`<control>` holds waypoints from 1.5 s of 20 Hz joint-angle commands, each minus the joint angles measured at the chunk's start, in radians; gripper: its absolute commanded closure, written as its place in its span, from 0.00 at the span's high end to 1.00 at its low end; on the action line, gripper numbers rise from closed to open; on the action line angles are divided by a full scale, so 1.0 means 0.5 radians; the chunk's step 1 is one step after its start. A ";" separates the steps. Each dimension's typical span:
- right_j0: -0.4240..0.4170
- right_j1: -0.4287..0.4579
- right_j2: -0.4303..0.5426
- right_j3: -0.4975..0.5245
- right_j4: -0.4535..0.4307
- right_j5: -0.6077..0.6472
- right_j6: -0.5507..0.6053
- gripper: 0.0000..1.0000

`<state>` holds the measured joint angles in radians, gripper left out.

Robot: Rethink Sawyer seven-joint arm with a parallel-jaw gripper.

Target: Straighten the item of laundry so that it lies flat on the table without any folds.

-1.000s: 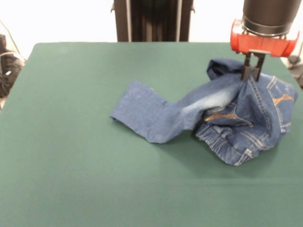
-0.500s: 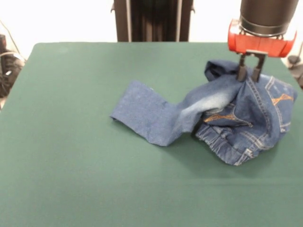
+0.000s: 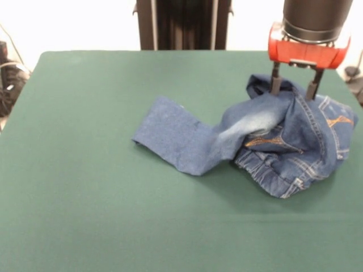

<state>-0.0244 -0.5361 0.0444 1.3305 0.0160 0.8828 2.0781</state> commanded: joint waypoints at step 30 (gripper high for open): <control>-0.274 -0.102 0.101 0.151 -0.186 0.023 -0.112 1.00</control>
<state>-0.1810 -0.5296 0.0257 1.3298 -0.0498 0.8110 2.0781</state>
